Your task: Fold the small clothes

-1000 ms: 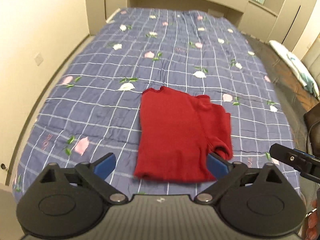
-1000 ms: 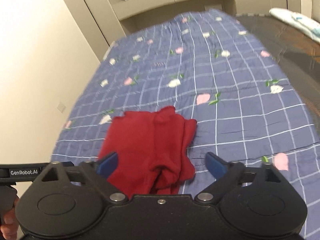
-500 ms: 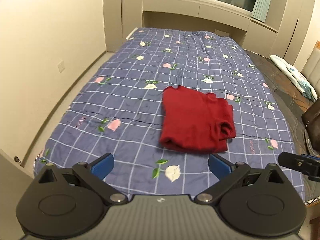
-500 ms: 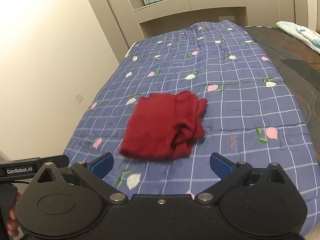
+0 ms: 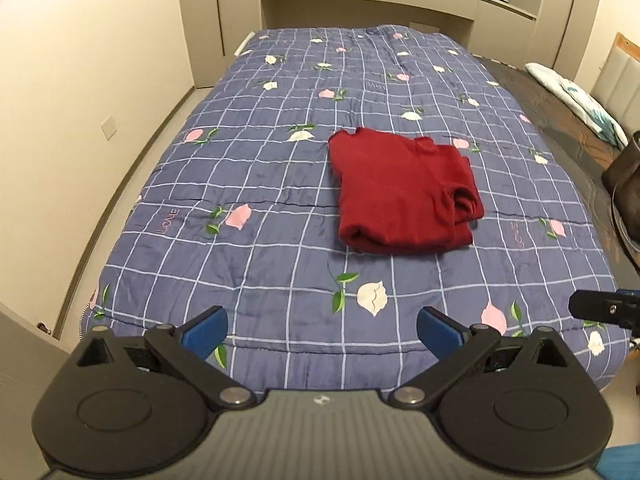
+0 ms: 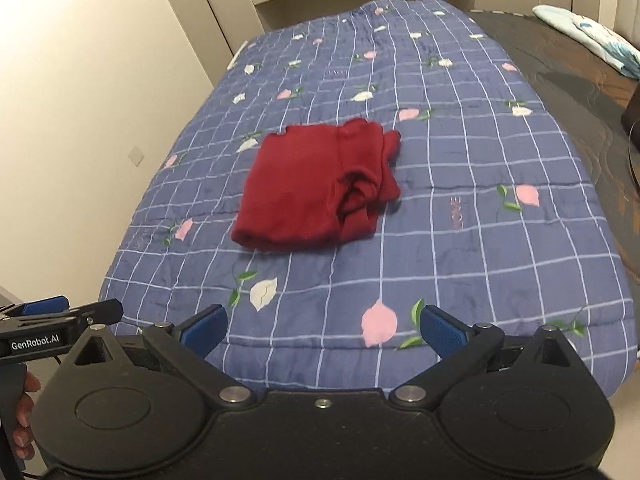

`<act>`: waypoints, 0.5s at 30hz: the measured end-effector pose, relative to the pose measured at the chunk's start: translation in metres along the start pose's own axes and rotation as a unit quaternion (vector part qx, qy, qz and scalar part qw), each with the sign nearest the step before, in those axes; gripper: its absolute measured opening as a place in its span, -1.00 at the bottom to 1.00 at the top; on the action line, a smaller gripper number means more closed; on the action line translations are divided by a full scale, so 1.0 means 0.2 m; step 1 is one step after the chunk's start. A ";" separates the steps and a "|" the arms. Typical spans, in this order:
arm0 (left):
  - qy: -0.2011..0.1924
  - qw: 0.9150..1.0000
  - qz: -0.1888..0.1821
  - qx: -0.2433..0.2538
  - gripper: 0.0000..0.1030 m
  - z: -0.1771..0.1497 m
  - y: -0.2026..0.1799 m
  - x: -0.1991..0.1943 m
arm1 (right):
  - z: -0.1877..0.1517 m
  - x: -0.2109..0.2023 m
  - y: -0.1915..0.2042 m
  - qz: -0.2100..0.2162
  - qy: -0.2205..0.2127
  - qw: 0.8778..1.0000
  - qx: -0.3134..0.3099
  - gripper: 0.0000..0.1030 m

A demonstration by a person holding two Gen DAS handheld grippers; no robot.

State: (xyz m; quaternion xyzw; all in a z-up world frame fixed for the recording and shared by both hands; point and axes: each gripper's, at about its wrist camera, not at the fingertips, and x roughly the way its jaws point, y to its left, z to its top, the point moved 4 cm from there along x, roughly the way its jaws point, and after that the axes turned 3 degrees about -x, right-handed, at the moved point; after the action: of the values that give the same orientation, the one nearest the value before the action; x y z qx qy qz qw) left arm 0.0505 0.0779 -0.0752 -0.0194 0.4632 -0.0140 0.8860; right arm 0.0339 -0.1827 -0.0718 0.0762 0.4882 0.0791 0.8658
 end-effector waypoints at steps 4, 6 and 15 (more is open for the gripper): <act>0.000 1.000 -0.006 0.009 0.99 0.01 0.00 0.00 | 0.00 0.01 0.01 -0.005 0.001 1.000 0.008 0.99; 0.001 1.000 -0.007 0.012 0.99 0.01 0.00 0.01 | 0.00 0.01 0.01 -0.006 0.003 1.000 0.012 0.99; 0.003 1.000 -0.010 0.015 0.99 0.03 0.00 0.02 | 0.01 0.02 0.02 -0.012 0.005 1.000 0.020 0.99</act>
State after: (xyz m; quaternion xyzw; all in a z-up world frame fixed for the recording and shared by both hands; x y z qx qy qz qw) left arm 0.0576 0.0773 -0.0752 -0.0103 0.4650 -0.0299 0.8847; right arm 0.0376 -0.1787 -0.0722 0.0869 0.4948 0.0590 0.8627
